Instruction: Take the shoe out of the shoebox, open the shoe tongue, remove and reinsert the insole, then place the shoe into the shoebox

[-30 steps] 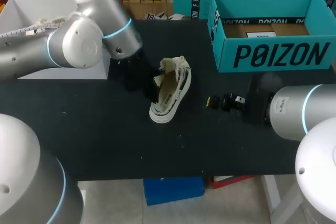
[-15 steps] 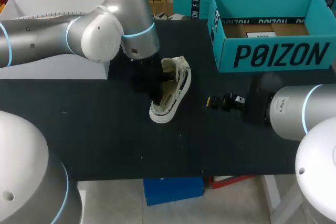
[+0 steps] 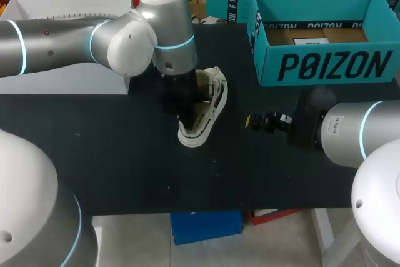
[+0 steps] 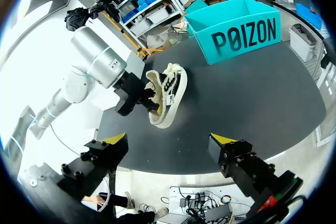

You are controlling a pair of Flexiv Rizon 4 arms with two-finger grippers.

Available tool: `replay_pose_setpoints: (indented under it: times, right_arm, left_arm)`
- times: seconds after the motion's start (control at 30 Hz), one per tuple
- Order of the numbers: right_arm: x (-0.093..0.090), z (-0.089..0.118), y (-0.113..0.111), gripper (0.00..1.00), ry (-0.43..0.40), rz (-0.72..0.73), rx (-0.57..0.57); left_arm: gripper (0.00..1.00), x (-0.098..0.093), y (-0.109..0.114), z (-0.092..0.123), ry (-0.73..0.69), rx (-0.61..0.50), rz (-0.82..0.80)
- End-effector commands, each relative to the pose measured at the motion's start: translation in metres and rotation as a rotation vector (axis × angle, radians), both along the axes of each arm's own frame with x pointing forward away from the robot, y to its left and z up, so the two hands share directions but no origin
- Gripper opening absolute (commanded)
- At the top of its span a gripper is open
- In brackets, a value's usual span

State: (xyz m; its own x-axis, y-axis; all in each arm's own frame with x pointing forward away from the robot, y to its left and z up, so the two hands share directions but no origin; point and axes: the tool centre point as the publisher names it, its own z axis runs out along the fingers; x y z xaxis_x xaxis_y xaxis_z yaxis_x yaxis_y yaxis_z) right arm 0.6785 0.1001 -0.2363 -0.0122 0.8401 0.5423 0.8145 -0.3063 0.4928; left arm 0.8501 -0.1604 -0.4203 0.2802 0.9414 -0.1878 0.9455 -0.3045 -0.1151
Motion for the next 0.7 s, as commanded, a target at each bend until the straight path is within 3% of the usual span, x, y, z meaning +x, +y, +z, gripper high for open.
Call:
replay_pose_setpoints:
  times: [0.03, 0.2, 0.33, 0.4, 0.57, 0.7]
  right_arm:
    - [-0.001, -0.004, 0.004, 1.0, -0.009, -0.01, 0.003]
    - [-0.001, -0.004, 0.004, 1.0, -0.009, -0.01, 0.003]
    - [-0.001, -0.004, 0.004, 1.0, -0.009, -0.01, 0.003]
    - [-0.001, -0.004, 0.004, 1.0, -0.009, -0.01, 0.003]
    - [-0.001, -0.004, 0.004, 1.0, -0.009, -0.01, 0.003]
    - [-0.001, -0.004, 0.004, 1.0, -0.009, -0.01, 0.003]
  left_arm:
    - [0.0, 0.002, -0.001, 0.004, -0.018, -0.034, 0.018]
    - [0.0, 0.002, 0.01, 0.04, -0.036, -0.064, 0.034]
    - [0.17, 0.0, 0.02, 0.069, -0.046, -0.095, 0.067]
    - [0.19, 0.0, 0.025, 0.081, -0.043, -0.122, 0.1]
    - [0.19, 0.004, 0.038, 0.097, -0.031, -0.185, 0.186]
    - [0.18, 0.006, 0.051, 0.097, -0.035, -0.189, 0.229]
